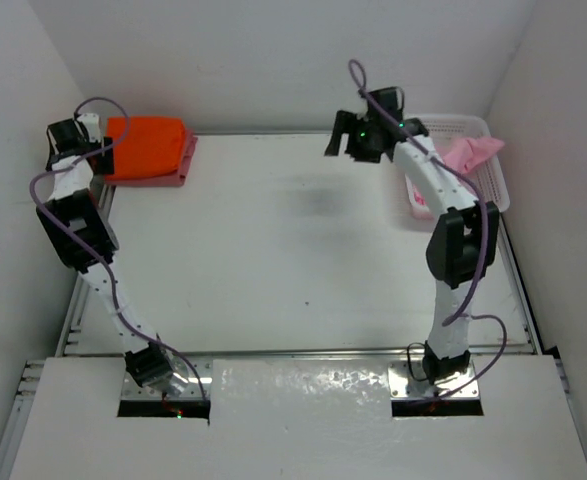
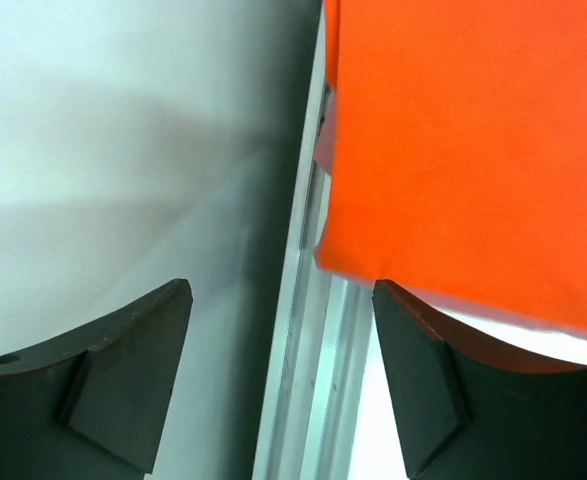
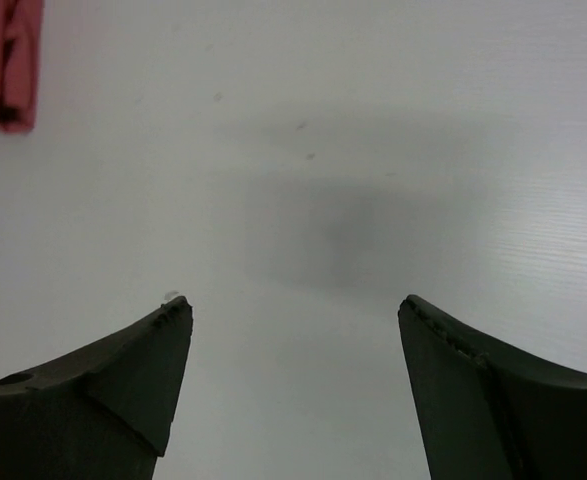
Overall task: Fold and stack the t-shirts
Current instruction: Put the neatly folded tshirt into the corner of the board with the left arm, then grab crumpled tshirt from bin with the right arm
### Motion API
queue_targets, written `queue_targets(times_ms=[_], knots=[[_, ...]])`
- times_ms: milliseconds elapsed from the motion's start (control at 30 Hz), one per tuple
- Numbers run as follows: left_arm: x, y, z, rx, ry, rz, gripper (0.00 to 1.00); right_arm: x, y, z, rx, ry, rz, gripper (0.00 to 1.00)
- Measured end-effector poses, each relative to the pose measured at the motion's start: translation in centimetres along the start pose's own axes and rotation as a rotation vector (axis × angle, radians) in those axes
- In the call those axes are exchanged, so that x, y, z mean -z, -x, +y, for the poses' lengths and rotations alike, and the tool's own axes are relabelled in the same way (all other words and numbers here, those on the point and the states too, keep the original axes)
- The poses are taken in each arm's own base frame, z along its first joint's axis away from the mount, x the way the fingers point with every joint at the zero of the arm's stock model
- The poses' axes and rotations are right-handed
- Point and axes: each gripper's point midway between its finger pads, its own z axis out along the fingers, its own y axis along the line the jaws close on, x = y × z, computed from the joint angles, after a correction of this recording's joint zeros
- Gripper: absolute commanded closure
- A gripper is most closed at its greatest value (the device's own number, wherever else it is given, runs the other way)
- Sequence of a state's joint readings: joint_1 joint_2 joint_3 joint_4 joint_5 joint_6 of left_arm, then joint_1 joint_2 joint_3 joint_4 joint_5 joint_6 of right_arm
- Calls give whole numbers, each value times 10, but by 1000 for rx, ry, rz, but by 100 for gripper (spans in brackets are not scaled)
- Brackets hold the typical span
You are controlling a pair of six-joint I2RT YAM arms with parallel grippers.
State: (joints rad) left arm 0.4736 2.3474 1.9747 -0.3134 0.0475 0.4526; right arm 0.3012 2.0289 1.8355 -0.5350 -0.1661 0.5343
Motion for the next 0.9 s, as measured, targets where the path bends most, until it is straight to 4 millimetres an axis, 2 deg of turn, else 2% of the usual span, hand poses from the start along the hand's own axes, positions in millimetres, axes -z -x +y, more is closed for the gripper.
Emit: queue_targets(times_ms=[67, 133, 200, 267, 333, 367, 433, 467, 567, 600, 633, 700, 733, 800, 900], knots=[[19, 17, 2, 4, -12, -25, 27, 22, 31, -28, -8, -83, -44, 14], [38, 39, 2, 2, -34, -61, 27, 51, 66, -61, -13, -181, -108, 14], [60, 63, 0, -5, -59, -107, 27, 81, 99, -101, -22, -296, -188, 13], [84, 82, -10, -31, -92, -138, 27, 105, 117, -146, -41, -422, -242, 12], [107, 96, -30, -73, -124, -160, 27, 117, 120, -192, -70, -538, -252, 12], [118, 103, -44, -99, -145, -169, 27, 119, 119, -219, -89, -603, -248, 11], [137, 113, -80, -144, -209, -183, 27, 111, 109, -262, -117, -698, -218, 11], [145, 117, -97, -159, -245, -189, 27, 101, 100, -286, -132, -746, -191, 11], [161, 124, -144, -198, -351, -199, 27, 64, 65, -337, -163, -823, -88, 13], [163, 122, -153, -204, -373, -192, 27, 51, 52, -351, -173, -838, -52, 17], [164, 119, -156, -204, -383, -177, 27, 37, 36, -364, -181, -851, -8, 33], [164, 110, -155, -199, -386, -145, 27, 18, 12, -379, -177, -846, 62, 60], [164, 107, -153, -196, -385, -131, 27, 9, 2, -383, -178, -828, 88, 96], [164, 100, -148, -189, -382, -107, 27, 4, -6, -383, -172, -808, 108, 100], [164, 94, -144, -187, -378, -84, 27, 18, 6, -374, -131, -815, 60, 100]])
